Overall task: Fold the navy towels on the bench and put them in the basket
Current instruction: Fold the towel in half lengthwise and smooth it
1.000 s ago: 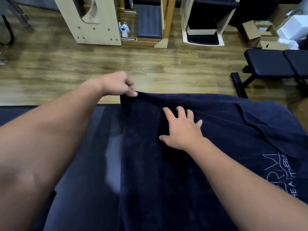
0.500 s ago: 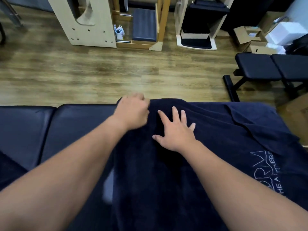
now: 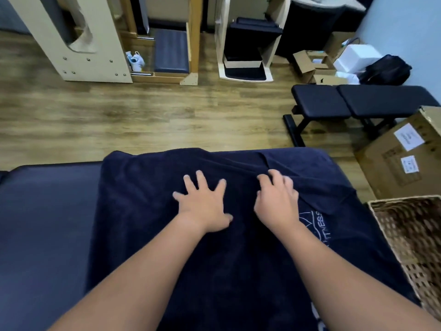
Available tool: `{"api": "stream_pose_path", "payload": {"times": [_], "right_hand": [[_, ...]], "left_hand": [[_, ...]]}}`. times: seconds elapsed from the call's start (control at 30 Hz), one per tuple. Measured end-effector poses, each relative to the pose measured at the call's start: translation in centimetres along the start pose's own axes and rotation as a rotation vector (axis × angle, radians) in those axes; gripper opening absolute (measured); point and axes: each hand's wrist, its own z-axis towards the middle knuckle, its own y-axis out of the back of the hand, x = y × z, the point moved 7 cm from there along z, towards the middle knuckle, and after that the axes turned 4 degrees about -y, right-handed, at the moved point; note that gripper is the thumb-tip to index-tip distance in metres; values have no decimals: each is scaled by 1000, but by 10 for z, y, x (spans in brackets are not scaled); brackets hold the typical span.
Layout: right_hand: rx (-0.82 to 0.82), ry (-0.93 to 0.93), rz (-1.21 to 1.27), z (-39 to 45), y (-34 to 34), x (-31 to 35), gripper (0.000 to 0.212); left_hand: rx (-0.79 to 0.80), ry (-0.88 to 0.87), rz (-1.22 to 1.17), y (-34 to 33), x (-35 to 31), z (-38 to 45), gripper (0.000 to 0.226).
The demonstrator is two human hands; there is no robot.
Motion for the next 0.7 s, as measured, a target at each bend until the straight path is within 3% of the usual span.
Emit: {"api": "stream_pose_path", "payload": {"times": [0.13, 0.23, 0.37, 0.57, 0.7], "right_hand": [[-4, -172, -126, 24, 14, -74, 46], [48, -35, -185, 50, 20, -99, 29], [-49, 81, -40, 89, 44, -109, 16], [-188, -66, 87, 149, 66, -141, 20], [-13, 67, -43, 143, 32, -123, 32]], "left_hand": [[87, 117, 9, -14, -26, 13, 127], [106, 175, 9, -13, -27, 18, 131], [146, 235, 11, -14, -31, 18, 136], [177, 306, -7, -10, -36, 25, 145], [204, 335, -21, -9, -38, 27, 148]]}}
